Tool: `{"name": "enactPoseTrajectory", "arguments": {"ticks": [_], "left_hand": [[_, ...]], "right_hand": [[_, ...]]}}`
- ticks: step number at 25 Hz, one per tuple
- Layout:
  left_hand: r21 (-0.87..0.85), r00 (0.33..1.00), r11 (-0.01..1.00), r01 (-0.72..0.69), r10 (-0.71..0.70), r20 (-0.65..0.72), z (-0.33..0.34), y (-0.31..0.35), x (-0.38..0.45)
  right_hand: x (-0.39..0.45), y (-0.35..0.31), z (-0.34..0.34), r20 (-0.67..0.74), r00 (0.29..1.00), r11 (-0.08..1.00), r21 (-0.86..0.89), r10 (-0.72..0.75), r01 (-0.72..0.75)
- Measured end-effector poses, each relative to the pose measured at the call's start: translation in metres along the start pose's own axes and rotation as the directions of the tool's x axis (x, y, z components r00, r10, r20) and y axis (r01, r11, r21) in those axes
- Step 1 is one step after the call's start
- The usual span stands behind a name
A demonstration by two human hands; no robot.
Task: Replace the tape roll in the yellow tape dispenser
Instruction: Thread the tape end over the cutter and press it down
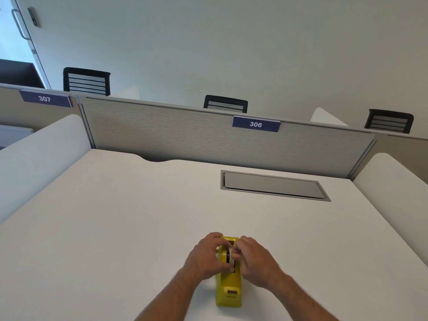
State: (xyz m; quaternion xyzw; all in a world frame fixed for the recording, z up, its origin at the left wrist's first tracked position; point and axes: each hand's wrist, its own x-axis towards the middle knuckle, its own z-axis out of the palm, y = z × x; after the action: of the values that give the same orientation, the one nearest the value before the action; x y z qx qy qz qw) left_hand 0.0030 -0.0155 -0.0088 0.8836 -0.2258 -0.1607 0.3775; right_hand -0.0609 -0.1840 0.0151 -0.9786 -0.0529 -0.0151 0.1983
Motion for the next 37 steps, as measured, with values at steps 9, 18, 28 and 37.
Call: {"name": "enactPoseTrajectory", "arguments": {"ticks": [9,18,28,37], "left_hand": [[0.008,1.000,1.000,-0.013,0.013,-0.002,-0.001,0.000,0.000],[0.036,1.000,0.999,0.001,-0.001,0.004,0.000,0.000,0.000],[0.031,1.000,0.999,0.014,-0.015,0.014,0.001,-0.002,0.001],[-0.086,1.000,0.996,-0.009,0.011,0.021,0.002,-0.005,0.002]], "right_hand": [[-0.011,0.002,0.005,-0.012,1.000,1.000,0.019,-0.023,0.023],[-0.001,0.000,-0.001,-0.038,0.999,0.997,0.074,0.024,-0.021],[0.008,-0.003,0.001,-0.063,0.996,0.998,-0.007,0.056,-0.057],[0.007,0.003,-0.004,0.056,0.985,0.962,0.212,0.163,-0.171]]}}
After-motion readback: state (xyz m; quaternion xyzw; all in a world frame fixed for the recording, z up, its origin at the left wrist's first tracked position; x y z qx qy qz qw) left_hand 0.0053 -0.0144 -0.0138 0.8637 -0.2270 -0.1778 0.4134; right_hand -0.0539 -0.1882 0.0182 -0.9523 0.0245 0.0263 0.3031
